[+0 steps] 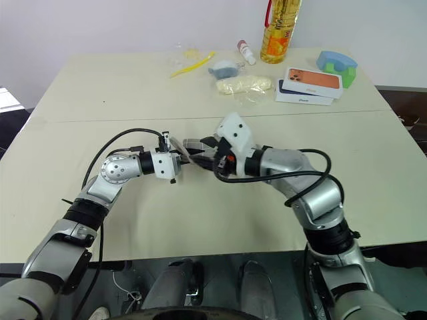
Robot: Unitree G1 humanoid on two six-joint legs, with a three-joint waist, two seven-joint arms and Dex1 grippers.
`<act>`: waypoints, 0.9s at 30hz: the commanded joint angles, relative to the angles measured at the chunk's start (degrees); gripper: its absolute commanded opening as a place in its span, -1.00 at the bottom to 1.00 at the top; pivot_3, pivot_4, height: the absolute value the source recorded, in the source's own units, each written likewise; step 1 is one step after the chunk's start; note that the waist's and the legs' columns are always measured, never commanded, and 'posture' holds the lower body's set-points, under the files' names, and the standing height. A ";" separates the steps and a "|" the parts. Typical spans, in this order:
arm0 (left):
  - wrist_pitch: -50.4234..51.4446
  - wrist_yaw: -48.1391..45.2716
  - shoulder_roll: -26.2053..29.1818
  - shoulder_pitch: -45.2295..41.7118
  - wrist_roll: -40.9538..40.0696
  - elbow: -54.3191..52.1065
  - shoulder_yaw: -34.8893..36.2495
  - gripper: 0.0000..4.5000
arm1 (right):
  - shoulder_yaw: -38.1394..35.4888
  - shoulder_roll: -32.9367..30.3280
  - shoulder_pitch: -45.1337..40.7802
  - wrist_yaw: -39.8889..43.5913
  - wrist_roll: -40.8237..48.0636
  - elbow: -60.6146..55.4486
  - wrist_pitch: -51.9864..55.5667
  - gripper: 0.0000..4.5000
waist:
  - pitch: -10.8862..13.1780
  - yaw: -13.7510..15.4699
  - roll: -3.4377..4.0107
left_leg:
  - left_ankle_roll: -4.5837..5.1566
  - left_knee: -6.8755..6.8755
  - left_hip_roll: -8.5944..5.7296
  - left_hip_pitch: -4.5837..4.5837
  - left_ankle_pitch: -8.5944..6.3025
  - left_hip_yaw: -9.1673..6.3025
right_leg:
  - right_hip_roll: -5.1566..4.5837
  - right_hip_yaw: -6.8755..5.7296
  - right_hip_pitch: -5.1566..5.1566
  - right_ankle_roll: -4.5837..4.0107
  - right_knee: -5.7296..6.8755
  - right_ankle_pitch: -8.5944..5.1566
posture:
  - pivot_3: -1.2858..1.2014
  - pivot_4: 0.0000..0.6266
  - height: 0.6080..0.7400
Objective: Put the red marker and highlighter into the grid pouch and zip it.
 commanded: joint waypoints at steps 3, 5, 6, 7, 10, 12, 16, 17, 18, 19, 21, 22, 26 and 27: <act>-1.11 0.83 -0.02 0.31 -0.10 -2.11 -0.05 -1.00 | 0.84 3.04 -1.98 -2.82 0.58 0.95 2.09 0.23 | 0.00 0.03 0.00 | 0.00 0.01 0.00 0.00 0.00 0.00 | 0.00 0.00 0.01 0.00 0.00 0.00 | 0.03 -0.52 1.00; -1.06 0.97 0.00 0.40 0.04 -2.24 -0.02 -1.00 | 0.47 4.03 -2.23 -3.23 0.96 1.81 2.52 0.23 | 0.00 -0.01 0.00 | 0.00 0.01 0.00 0.00 0.00 0.00 | 0.00 0.00 0.00 0.00 0.00 0.00 | 0.03 -0.52 1.00; -1.03 1.05 0.02 0.46 0.13 -2.33 -0.01 -1.00 | 0.43 4.36 -2.38 -3.27 0.98 2.23 2.50 0.23 | 0.00 -0.03 0.00 | 0.00 0.01 0.00 0.00 0.00 0.00 | 0.00 0.00 0.00 0.00 0.00 0.00 | 0.03 -0.52 1.00; -1.00 1.12 0.05 0.57 0.20 -2.47 0.00 -1.00 | 0.31 4.74 -2.48 -3.37 1.07 2.64 2.55 0.13 | 0.00 -0.03 0.00 | 0.00 0.01 0.00 0.00 0.00 0.00 | 0.00 0.00 0.00 0.00 0.00 0.00 | 0.03 -0.52 1.00; -0.86 1.32 0.30 1.06 0.41 -2.92 0.09 -1.00 | -0.89 5.80 -2.43 -3.32 2.28 3.02 2.62 -0.39 | 0.00 -0.02 0.00 | 0.00 0.01 0.00 0.00 0.00 0.00 | 0.00 0.00 0.00 0.00 0.01 0.00 | 0.03 -0.52 1.00; -0.72 1.46 0.51 1.40 0.54 -3.18 0.19 -1.00 | -1.69 5.80 -2.15 -3.12 2.97 2.61 2.65 -0.49 | 0.00 -0.05 0.00 | 0.00 0.01 0.00 0.00 0.00 0.00 | 0.00 0.00 0.00 0.00 0.01 0.00 | 0.03 -0.52 1.00; -0.50 1.72 0.79 1.65 0.66 -3.45 0.26 -1.00 | -3.07 4.99 -1.33 -3.55 4.23 1.46 3.22 -0.96 | 0.00 0.00 0.00 | 0.00 0.01 0.00 0.00 0.00 0.00 | 0.00 0.00 0.00 0.00 0.01 0.00 | 0.03 -0.52 1.00; -0.49 1.75 0.84 1.64 0.68 -3.39 0.31 -1.00 | -3.52 4.93 -1.16 -3.70 4.54 1.23 3.47 -0.96 | 0.00 0.00 0.00 | 0.00 0.01 0.00 0.00 0.00 0.00 | 0.00 0.00 0.00 0.00 0.01 0.00 | 0.03 -0.52 1.00; -0.48 1.77 0.87 1.66 0.69 -3.40 0.34 -1.00 | -3.79 4.90 -1.07 -3.84 4.79 1.07 3.66 -0.96 | 0.00 -0.02 0.00 | 0.00 0.01 0.00 0.00 0.00 0.00 | 0.00 0.00 0.00 0.00 0.01 0.00 | 0.03 -0.52 1.00; -0.50 1.77 0.92 1.64 0.70 -3.32 0.36 -1.00 | -4.21 4.71 -0.90 -4.15 4.98 0.84 3.83 -0.96 | 0.00 -0.03 0.00 | 0.00 0.01 0.00 0.00 0.00 0.00 | 0.00 0.00 0.00 0.00 0.01 0.00 | 0.03 -0.52 1.00; -0.46 1.76 0.98 1.64 0.68 -3.33 0.40 -1.00 | -4.81 4.41 -0.69 -4.63 5.33 0.44 4.11 -0.96 | 0.00 -0.04 0.00 | 0.00 0.01 0.00 0.00 0.00 0.00 | 0.00 0.00 0.00 0.00 0.01 0.00 | 0.03 -0.52 1.00; -0.41 1.78 1.06 1.64 0.66 -3.22 0.49 -1.00 | -5.56 3.99 -0.37 -4.75 5.64 -0.16 4.20 -0.96 | 0.00 -0.03 0.00 | 0.01 0.01 0.00 0.00 0.00 0.00 | 0.00 0.00 0.00 0.00 0.01 0.00 | 0.03 -0.52 1.00; 0.85 2.01 1.54 2.05 -0.36 -2.37 1.67 -1.00 | -10.12 1.71 1.39 -4.27 8.75 -3.29 5.08 -0.96 | 0.00 0.06 0.00 | 0.02 0.01 0.00 0.00 -0.01 0.00 | 0.00 0.00 0.00 0.00 0.00 0.00 | 0.03 -0.52 1.00; 1.86 1.93 1.48 2.39 -1.44 -2.26 2.28 -1.00 | -11.40 0.88 2.07 -3.98 9.69 -4.09 5.21 -0.96 | 0.00 0.07 0.00 | 0.03 0.00 0.00 -0.01 -0.02 0.00 | 0.00 0.00 0.00 0.00 -0.01 0.00 | 0.03 -0.52 1.00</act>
